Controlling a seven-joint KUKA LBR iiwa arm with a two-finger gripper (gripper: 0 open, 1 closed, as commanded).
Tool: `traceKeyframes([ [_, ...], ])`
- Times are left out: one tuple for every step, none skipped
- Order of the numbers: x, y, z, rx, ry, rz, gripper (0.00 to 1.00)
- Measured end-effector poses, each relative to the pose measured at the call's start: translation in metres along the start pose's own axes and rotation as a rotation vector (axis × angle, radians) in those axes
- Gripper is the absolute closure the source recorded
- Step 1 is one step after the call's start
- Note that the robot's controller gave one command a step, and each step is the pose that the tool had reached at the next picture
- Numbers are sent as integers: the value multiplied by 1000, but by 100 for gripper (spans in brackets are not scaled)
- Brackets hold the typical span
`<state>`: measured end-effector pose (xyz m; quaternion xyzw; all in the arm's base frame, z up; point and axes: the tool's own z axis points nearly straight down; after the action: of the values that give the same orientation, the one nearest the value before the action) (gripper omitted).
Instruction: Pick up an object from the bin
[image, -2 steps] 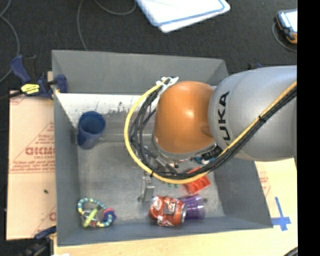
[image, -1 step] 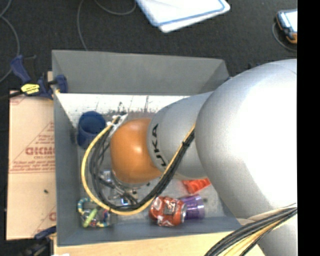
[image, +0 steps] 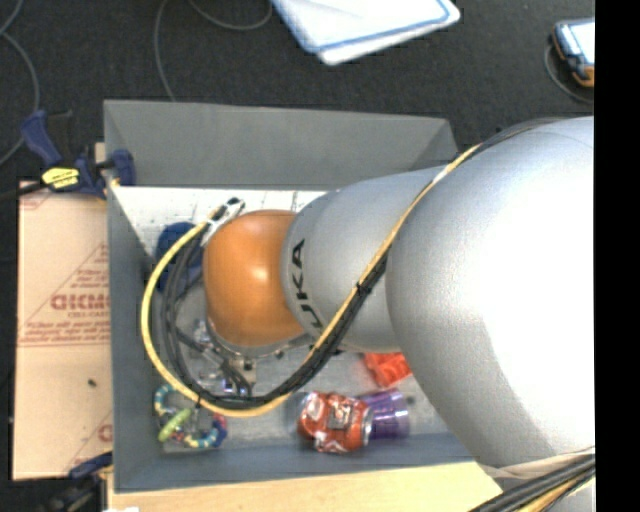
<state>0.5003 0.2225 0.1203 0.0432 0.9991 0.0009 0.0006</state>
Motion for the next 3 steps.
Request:
traceKeyframes([
  [19,6,14,-1,0,-240,0],
  [17,12,49,-2,-6,-131,0],
  [25,13,51,2,4,109,100],
])
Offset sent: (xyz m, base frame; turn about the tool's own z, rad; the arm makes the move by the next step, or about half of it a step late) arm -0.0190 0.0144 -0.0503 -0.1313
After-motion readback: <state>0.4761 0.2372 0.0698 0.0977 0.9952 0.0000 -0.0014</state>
